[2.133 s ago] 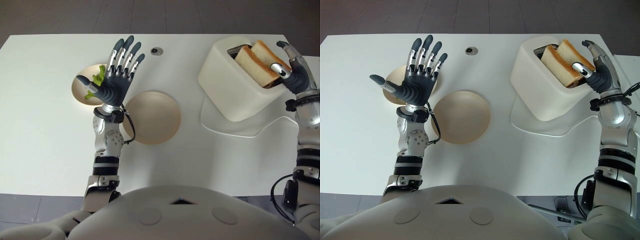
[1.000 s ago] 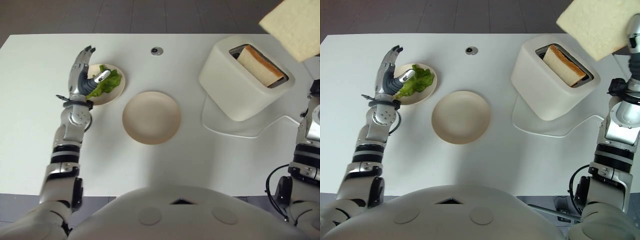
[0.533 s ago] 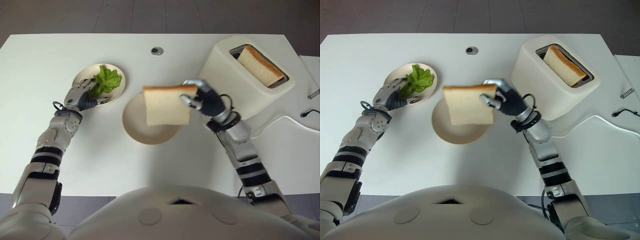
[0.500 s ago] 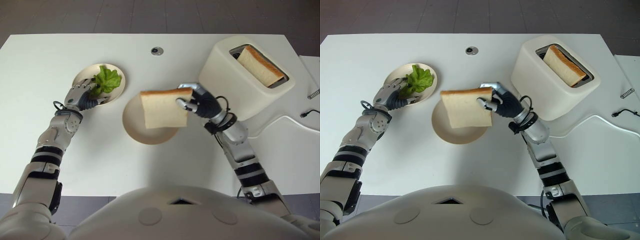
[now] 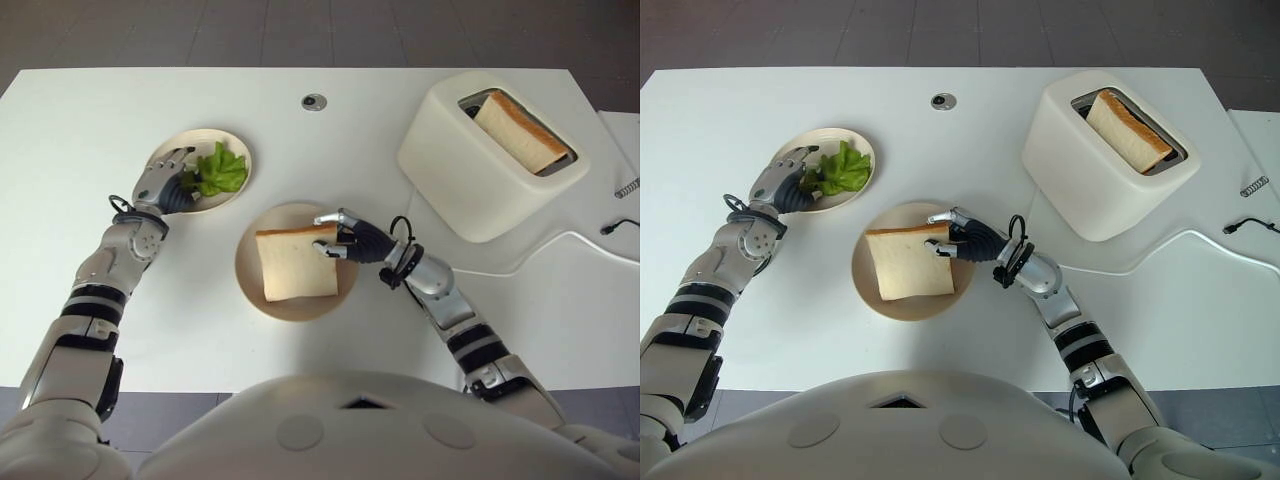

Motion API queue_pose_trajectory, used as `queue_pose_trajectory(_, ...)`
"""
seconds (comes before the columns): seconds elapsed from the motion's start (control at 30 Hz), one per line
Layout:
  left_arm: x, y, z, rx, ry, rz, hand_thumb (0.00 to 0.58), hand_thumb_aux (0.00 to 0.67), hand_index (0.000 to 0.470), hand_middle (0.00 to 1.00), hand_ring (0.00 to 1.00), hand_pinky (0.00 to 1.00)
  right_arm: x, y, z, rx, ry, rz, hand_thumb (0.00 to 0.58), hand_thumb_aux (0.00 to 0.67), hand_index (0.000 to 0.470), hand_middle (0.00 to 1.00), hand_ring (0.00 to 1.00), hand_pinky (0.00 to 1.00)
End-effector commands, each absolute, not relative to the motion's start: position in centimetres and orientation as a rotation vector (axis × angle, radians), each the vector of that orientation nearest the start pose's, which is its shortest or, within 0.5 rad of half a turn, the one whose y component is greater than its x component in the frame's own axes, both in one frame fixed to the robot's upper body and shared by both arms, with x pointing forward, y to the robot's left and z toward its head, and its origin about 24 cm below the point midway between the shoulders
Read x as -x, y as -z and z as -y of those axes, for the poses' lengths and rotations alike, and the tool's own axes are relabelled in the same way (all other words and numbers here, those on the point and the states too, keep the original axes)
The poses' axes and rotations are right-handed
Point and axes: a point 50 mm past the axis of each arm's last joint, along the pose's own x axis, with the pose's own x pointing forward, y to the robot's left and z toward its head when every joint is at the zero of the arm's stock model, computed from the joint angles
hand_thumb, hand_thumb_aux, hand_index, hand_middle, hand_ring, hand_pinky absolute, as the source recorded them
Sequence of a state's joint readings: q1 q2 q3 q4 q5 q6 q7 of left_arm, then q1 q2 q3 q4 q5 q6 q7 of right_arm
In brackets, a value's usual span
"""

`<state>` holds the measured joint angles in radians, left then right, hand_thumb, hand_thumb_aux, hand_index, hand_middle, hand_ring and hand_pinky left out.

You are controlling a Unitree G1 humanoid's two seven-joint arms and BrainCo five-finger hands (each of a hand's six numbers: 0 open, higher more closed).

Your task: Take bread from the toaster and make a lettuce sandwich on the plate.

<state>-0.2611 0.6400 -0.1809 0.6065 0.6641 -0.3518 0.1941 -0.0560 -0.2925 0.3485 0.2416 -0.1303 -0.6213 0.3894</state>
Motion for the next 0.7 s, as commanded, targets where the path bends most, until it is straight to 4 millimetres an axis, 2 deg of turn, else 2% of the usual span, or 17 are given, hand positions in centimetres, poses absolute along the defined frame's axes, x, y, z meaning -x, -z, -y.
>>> queue_pose_trajectory(0.03,-28.9,-4.4,-25.9,-1.207,0.114,0.124,0.58,0.67,0.47,0.0,0.0,0.0,-22.8,-4.8,10.6,0.457,-0.796,0.411,0.0,0.0,0.0,0.31,0.31,0.31)
queue_pose_trajectory(0.07,-28.9,-4.6,-25.8,-1.189,0.106,0.145,0.58,0.67,0.47,0.0,0.0,0.0,-22.9,-5.5,10.8,0.458,-0.765,0.445,0.0,0.0,0.0,0.0,0.0,0.0)
queue_pose_trajectory(0.2,-28.8,-5.9,-25.0,-1.063,0.092,0.255,0.58,0.67,0.47,0.0,0.0,0.0,-23.4,-7.8,11.9,0.445,-0.619,0.572,0.0,0.0,0.0,0.0,0.0,0.0)
queue_pose_trajectory(0.4,-27.9,-7.1,-23.3,-0.851,0.189,0.385,0.58,0.67,0.47,0.0,0.0,0.0,-24.1,-9.7,14.1,0.45,-0.45,0.664,0.0,0.0,0.0,0.0,0.0,0.0)
queue_pose_trajectory(0.53,-26.4,-6.8,-21.4,-0.769,0.367,0.444,0.58,0.67,0.47,0.0,0.0,0.0,-24.6,-10.3,15.3,0.444,-0.383,0.674,0.0,0.0,0.0,0.0,0.0,0.0)
queue_pose_trajectory(0.7,-24.6,-6.0,-18.7,-0.672,0.55,0.464,0.58,0.67,0.47,0.0,0.0,0.0,-24.7,-10.6,15.8,0.444,-0.365,0.678,0.0,0.0,0.0,0.0,0.0,0.0)
